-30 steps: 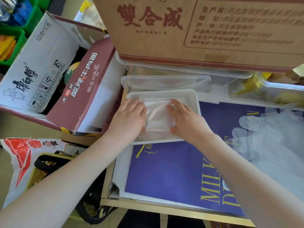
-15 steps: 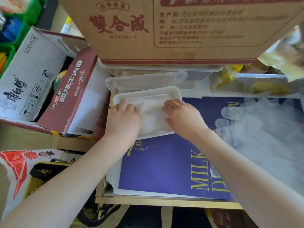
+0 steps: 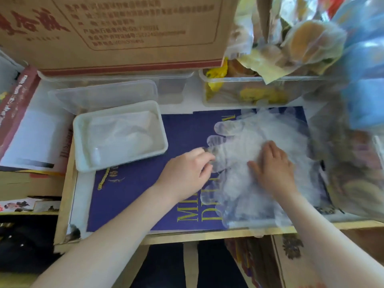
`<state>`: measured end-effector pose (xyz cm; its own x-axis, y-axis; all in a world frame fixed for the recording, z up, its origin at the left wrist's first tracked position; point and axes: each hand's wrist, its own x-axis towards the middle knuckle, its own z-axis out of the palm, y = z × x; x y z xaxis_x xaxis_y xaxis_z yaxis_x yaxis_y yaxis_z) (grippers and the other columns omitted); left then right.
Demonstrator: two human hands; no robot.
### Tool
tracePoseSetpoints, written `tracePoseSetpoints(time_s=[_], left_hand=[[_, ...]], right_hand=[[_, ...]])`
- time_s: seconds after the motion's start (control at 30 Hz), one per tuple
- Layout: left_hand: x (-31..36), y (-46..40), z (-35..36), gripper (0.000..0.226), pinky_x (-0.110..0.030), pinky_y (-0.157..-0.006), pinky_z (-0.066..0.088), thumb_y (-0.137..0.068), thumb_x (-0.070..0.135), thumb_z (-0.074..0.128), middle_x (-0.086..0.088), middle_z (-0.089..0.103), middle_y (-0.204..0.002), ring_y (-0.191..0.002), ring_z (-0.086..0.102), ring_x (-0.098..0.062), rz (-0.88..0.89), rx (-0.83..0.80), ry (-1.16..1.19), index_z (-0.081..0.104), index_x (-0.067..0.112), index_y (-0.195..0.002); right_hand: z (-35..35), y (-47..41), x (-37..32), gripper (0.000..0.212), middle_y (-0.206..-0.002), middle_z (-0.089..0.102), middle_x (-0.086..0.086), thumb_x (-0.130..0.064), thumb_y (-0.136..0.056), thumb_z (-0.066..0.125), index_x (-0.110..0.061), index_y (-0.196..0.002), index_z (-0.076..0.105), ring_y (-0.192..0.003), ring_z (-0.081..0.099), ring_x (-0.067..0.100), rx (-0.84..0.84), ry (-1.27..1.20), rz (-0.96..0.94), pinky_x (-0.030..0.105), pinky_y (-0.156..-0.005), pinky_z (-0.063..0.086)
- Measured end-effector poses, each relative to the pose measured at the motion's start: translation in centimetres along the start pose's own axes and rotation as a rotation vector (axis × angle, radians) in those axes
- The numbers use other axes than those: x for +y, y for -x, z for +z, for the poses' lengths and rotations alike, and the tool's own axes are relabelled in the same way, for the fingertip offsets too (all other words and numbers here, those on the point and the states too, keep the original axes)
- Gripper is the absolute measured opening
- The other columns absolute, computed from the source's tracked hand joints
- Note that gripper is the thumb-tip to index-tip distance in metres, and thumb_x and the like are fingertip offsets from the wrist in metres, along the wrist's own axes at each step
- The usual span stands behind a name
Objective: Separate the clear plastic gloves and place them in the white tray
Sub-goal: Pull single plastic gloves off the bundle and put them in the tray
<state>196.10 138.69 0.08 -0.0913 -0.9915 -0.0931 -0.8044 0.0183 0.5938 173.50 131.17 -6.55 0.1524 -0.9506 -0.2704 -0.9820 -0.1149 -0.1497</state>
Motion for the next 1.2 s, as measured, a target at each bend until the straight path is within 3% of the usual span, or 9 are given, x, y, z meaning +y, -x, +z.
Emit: tracePoseSetpoints(time_s=[0.13,0.23,0.37,0.57,0.7,0.8,1.0,1.1,1.2], left_hand=[[2.0,-0.7,3.0,0.026,-0.034,-0.074,0.048,-0.093,0.020,0.049,0.002,0.059,-0.107,-0.092,0.058,-0.020,-0.036,-0.043,0.025,0.061,0.016,-0.116],[3.5,-1.1,4.5,0.024,-0.035,-0.072,0.049,-0.092,0.018,0.051,0.000,0.061,-0.105,-0.089,0.059,-0.021,-0.060,-0.017,0.050,0.064,0.015,-0.113],[5.2,-2.0,5.3,0.024,-0.033,-0.078,0.047,-0.092,0.017,0.053,-0.001,0.060,-0.108,-0.089,0.057,-0.017,-0.116,0.011,0.126,0.063,0.013,-0.114],[7.9,-3.3,2.8,0.050,-0.018,-0.101,0.022,-0.090,0.031,0.058,-0.002,0.043,-0.139,-0.128,0.036,-0.019,-0.179,0.191,0.113,0.047,0.009,-0.133],[9.4,-3.3,1.3,0.022,-0.004,-0.073,0.037,-0.085,0.029,0.066,0.014,0.061,-0.094,-0.084,0.056,0.006,-0.237,0.143,0.349,0.064,0.019,-0.104],[9.6,-2.8,1.0,0.009,-0.005,-0.061,0.037,-0.088,0.018,0.062,0.016,0.062,-0.073,-0.063,0.054,0.007,-0.242,0.154,0.386,0.063,0.025,-0.083],[6.9,-1.5,0.6,0.014,-0.006,-0.059,0.036,-0.090,0.019,0.057,0.010,0.063,-0.063,-0.070,0.056,-0.002,-0.446,0.072,0.302,0.064,0.020,-0.077],[5.3,-1.1,0.9,0.013,-0.009,-0.058,0.035,-0.089,0.022,0.058,0.014,0.061,-0.066,-0.079,0.056,-0.006,-0.525,-0.031,0.198,0.066,0.020,-0.079],[4.4,-0.8,1.2,0.012,-0.004,-0.059,0.034,-0.089,0.022,0.059,0.010,0.066,-0.079,-0.081,0.056,-0.005,-0.527,-0.039,0.176,0.069,0.017,-0.083]], right_hand=[[0.4,-0.1,2.3,0.039,-0.122,0.055,0.020,-0.021,-0.082,0.065,-0.005,-0.117,0.057,-0.104,0.053,0.043,0.084,-0.007,-0.203,0.046,-0.080,0.046],[0.2,-0.1,2.8,0.013,-0.098,0.059,0.016,-0.011,-0.086,0.060,-0.004,-0.097,0.064,-0.084,0.054,0.038,0.162,-0.084,-0.244,0.037,-0.064,0.041],[-0.6,-0.2,3.3,0.007,-0.085,0.061,0.011,-0.008,-0.088,0.058,-0.005,-0.085,0.063,-0.077,0.055,0.032,0.194,-0.243,-0.254,0.036,-0.058,0.040],[-4.9,2.1,2.9,0.013,-0.079,0.059,0.004,-0.019,-0.088,0.055,-0.010,-0.080,0.060,-0.062,0.055,0.023,0.343,-0.328,-0.625,0.032,-0.040,0.042],[-6.7,3.3,2.0,0.022,-0.075,0.059,0.006,-0.021,-0.090,0.049,-0.009,-0.078,0.062,-0.063,0.057,0.025,0.438,-0.260,-0.804,0.031,-0.045,0.044],[-6.8,4.1,1.4,0.022,-0.078,0.060,0.004,-0.026,-0.091,0.050,-0.010,-0.082,0.063,-0.065,0.058,0.024,0.399,-0.301,-0.859,0.032,-0.047,0.047],[-5.9,2.4,2.8,0.023,-0.101,0.061,0.007,-0.024,-0.093,0.048,-0.009,-0.105,0.059,-0.090,0.056,0.021,0.362,-0.426,-0.532,0.029,-0.064,0.046],[-4.1,-0.6,4.3,0.043,-0.136,0.046,0.013,-0.023,-0.094,0.050,-0.006,-0.133,0.043,-0.124,0.042,0.031,0.095,-0.255,-0.228,0.040,-0.097,0.039],[-2.8,-2.3,5.2,0.061,-0.148,0.030,0.012,-0.033,-0.093,0.050,-0.006,-0.143,0.027,-0.132,0.030,0.032,-0.055,-0.056,-0.134,0.040,-0.105,0.031]])
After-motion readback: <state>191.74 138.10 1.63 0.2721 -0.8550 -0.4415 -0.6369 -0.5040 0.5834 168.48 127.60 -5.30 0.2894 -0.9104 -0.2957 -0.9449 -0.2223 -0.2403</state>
